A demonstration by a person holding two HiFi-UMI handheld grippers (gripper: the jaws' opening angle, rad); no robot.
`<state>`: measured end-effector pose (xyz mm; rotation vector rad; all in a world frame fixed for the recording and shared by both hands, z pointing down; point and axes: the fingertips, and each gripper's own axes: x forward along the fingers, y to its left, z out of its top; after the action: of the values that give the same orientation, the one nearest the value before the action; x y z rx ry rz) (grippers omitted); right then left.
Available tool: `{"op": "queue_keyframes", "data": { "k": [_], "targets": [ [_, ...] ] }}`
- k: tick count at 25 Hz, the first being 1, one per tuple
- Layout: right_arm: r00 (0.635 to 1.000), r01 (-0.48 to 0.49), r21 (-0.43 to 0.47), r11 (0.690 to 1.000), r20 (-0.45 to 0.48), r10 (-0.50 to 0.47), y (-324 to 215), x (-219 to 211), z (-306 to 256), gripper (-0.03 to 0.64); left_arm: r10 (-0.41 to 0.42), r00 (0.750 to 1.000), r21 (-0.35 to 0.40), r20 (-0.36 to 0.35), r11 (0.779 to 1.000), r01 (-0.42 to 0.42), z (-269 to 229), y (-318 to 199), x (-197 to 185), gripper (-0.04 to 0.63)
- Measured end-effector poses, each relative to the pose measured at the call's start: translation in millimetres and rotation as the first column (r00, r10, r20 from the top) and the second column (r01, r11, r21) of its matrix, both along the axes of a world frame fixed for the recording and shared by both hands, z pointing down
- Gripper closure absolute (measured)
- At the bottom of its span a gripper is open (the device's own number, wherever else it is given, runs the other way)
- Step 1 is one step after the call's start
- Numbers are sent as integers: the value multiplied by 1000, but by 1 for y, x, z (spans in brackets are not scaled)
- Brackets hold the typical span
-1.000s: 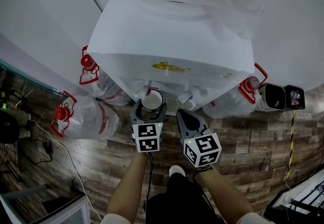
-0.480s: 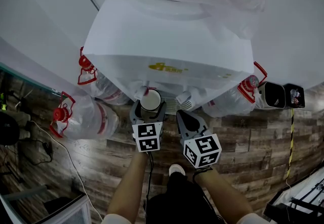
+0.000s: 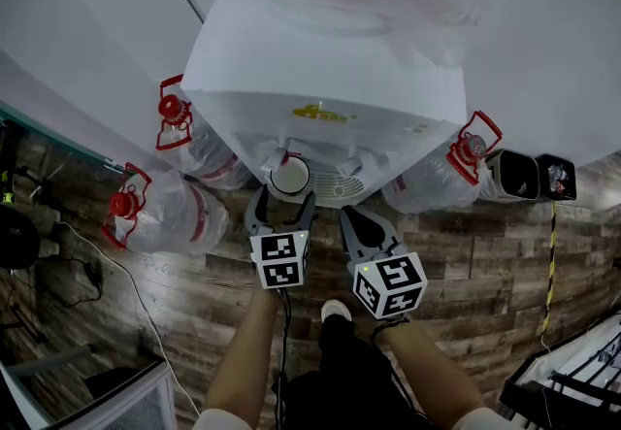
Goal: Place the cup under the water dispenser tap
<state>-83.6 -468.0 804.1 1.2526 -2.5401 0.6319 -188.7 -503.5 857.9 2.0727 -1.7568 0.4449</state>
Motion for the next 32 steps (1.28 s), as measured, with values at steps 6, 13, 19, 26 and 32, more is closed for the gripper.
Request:
{"op": "queue_keyframes", "data": {
  "k": [6,13,19,26,32],
  "targets": [
    [1000,-14,10,1000,8,14,52,4,-75,597,29,1000,-3,-4,1000,-29,-84,57,0,179],
    [999,-13,72,997,30,11,136,0,-178,597,53,999,28,-4,998,-53,-194,150,1,181],
    [1000,14,117,993,25,-17,226,-1,-254,597,80,997,39,-22,996,-79,-272,247,1,227],
    [999,3,134,991,33,-8,309,8,-343,597,86,996,55,-12,995,-85,-367,353,7,296],
    [998,-9,156,988,61,-1,352,27,-412,597,61,998,113,-14,992,-59,-448,408,23,353]
  ]
}}
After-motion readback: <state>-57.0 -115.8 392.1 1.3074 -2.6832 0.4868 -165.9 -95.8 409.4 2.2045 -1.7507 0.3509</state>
